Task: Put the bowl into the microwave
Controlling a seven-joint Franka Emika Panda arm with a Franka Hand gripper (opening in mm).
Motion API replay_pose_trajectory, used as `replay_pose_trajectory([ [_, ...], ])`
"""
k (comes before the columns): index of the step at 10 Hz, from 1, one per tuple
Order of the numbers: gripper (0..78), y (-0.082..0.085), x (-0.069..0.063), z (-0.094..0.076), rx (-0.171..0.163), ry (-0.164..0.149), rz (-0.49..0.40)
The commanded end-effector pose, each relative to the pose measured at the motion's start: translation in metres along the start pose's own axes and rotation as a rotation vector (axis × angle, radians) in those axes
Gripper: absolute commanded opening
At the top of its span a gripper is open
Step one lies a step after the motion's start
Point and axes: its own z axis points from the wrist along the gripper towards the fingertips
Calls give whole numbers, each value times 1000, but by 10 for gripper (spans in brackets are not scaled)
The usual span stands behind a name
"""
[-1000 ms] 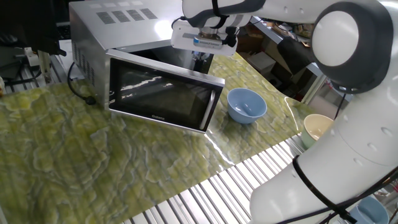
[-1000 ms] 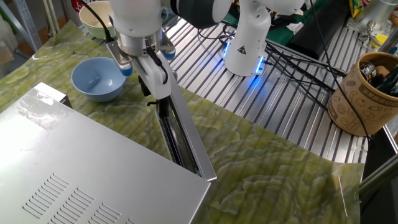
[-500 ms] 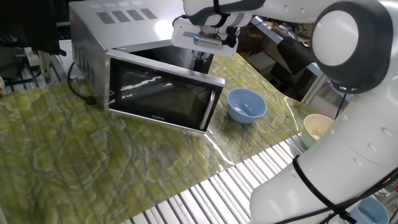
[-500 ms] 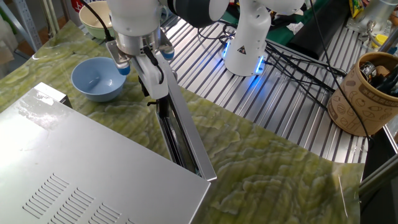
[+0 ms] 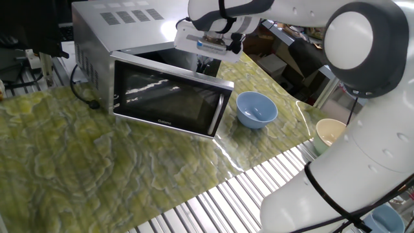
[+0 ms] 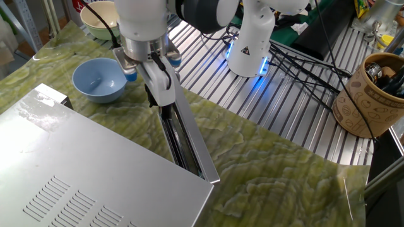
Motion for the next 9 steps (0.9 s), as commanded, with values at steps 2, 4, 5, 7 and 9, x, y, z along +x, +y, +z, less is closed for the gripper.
replay_pose_trajectory([
  [2, 11, 2, 10, -4, -8, 16, 30],
  [4, 11, 2, 18, -7, -2, 25, 39],
  [5, 11, 1, 20, -6, -4, 26, 48],
  [7, 11, 2, 21, -5, -6, 28, 62],
  [9, 11, 6, 21, 0, -17, 31, 93],
])
